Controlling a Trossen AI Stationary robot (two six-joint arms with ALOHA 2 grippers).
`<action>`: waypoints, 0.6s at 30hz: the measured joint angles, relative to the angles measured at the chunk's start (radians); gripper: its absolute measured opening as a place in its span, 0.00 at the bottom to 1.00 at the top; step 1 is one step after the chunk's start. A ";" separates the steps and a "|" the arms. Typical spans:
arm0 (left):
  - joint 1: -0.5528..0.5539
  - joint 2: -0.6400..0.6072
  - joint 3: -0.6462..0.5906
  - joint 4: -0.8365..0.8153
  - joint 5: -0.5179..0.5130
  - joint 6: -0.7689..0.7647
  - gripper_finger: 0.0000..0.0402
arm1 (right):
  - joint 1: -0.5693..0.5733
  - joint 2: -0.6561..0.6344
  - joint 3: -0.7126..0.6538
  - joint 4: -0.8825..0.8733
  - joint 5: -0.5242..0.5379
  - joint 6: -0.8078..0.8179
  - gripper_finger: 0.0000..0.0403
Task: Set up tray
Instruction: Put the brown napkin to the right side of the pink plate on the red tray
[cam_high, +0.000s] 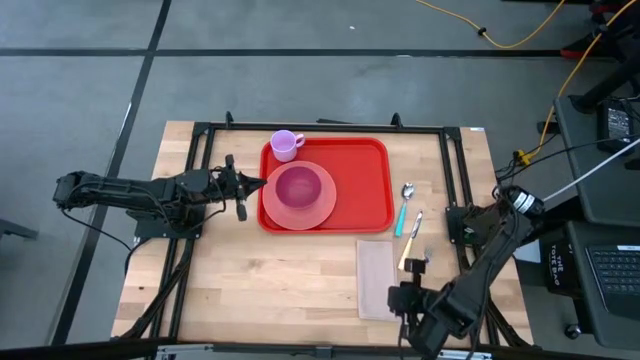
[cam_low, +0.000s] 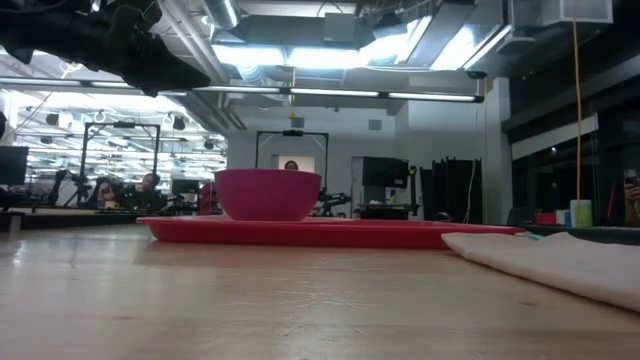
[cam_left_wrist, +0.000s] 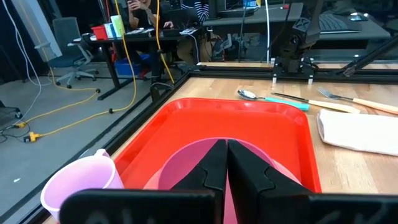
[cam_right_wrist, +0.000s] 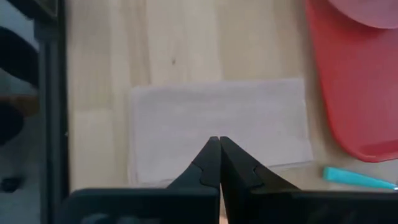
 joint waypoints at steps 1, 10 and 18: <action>0.000 0.000 0.000 0.000 0.000 0.000 0.02 | 0.006 0.008 0.003 -0.001 -0.008 0.000 0.00; 0.000 0.000 0.000 0.000 0.000 0.000 0.01 | 0.025 0.059 0.008 -0.032 -0.130 0.000 0.02; 0.000 0.000 0.000 0.000 0.000 0.000 0.00 | 0.025 0.079 0.007 -0.034 -0.276 -0.004 0.06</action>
